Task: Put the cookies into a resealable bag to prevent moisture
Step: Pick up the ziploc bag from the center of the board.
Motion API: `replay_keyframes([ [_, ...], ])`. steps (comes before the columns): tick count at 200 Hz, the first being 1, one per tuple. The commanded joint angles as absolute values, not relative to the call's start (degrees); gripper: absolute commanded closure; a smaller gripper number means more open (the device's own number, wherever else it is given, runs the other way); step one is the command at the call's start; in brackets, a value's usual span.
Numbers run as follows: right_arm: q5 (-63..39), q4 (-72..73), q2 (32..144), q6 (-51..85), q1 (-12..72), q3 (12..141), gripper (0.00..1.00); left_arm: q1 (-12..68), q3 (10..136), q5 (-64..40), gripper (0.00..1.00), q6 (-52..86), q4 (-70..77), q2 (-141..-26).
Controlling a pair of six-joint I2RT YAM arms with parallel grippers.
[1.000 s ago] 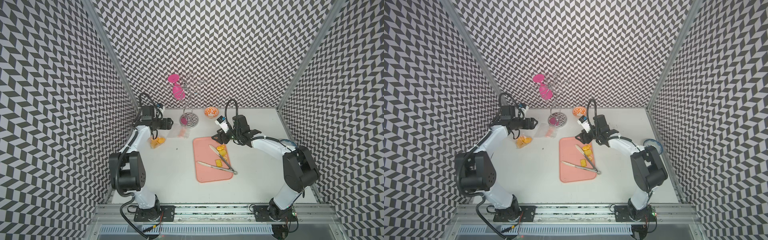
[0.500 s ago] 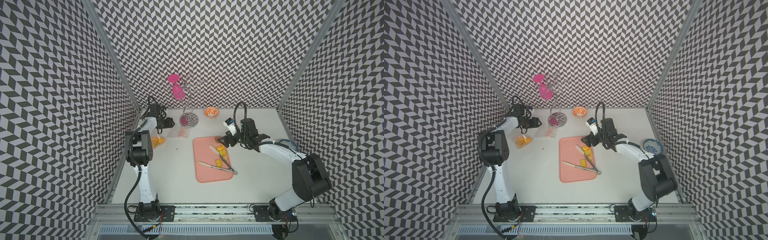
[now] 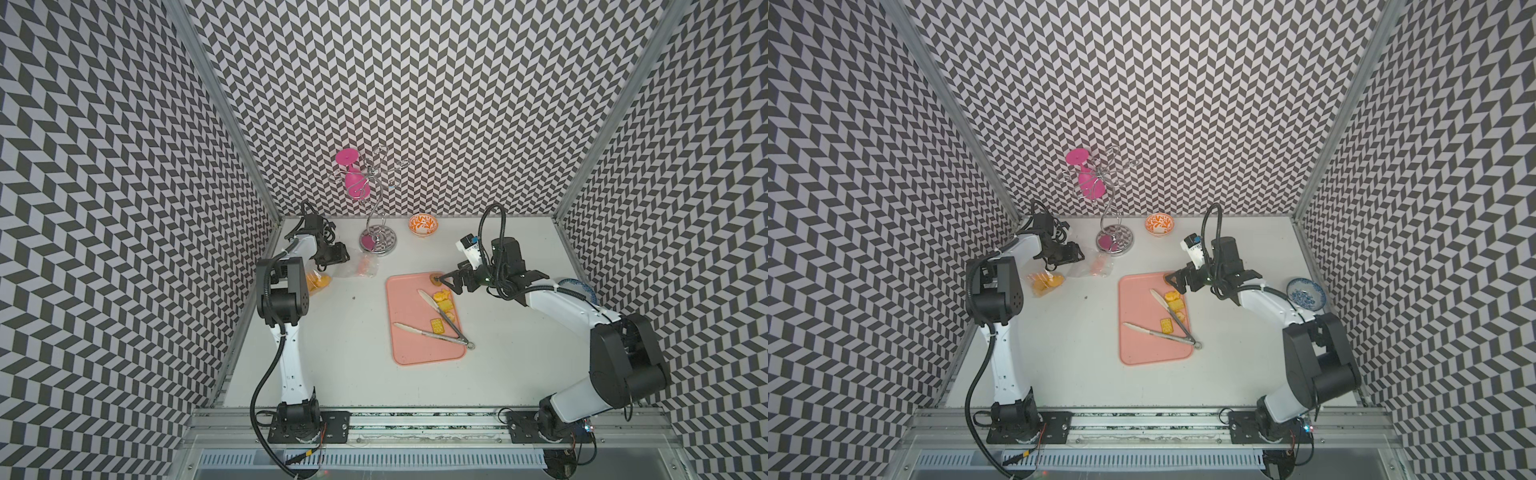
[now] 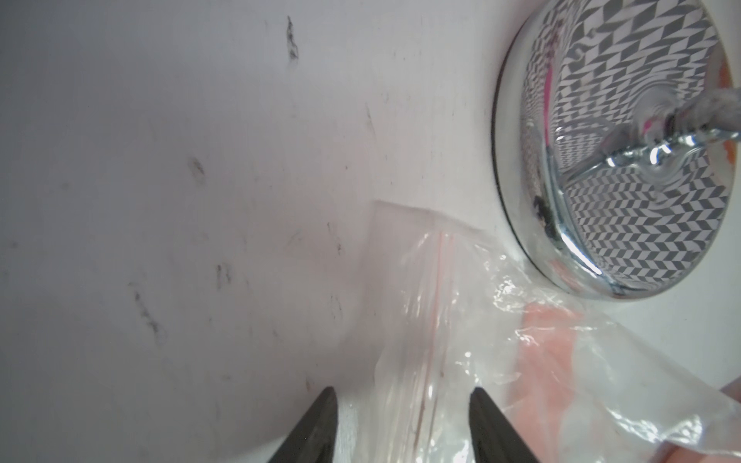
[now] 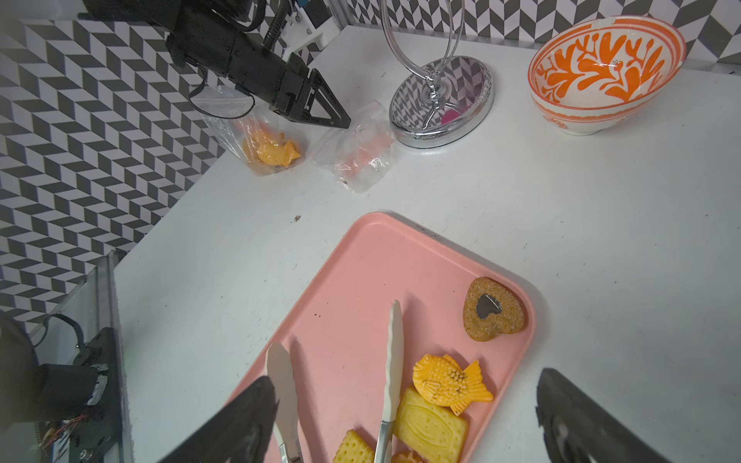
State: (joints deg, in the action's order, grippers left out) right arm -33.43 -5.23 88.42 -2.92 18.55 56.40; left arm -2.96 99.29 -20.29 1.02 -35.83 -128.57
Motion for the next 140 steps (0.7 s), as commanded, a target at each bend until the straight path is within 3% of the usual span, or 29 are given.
replay_keyframes([
  [1,-34.8,-2.0,87.3,-2.0,18.4,56.5,0.0,-1.5,100.5,-19.1,0.53,0.6,-38.1,-130.3],
  [64,-35.8,-1.3,88.2,-0.7,18.4,56.6,0.0,-0.6,102.5,-14.9,0.98,0.7,-41.0,-128.5],
  [105,-41.5,7.1,89.4,10.5,19.1,55.2,0.0,0.8,102.4,-17.4,0.98,4.3,-44.7,-120.5],
  [140,-41.3,14.9,92.1,24.0,23.9,56.2,0.06,4.5,92.5,-16.8,0.97,9.5,-45.0,-110.7],
])
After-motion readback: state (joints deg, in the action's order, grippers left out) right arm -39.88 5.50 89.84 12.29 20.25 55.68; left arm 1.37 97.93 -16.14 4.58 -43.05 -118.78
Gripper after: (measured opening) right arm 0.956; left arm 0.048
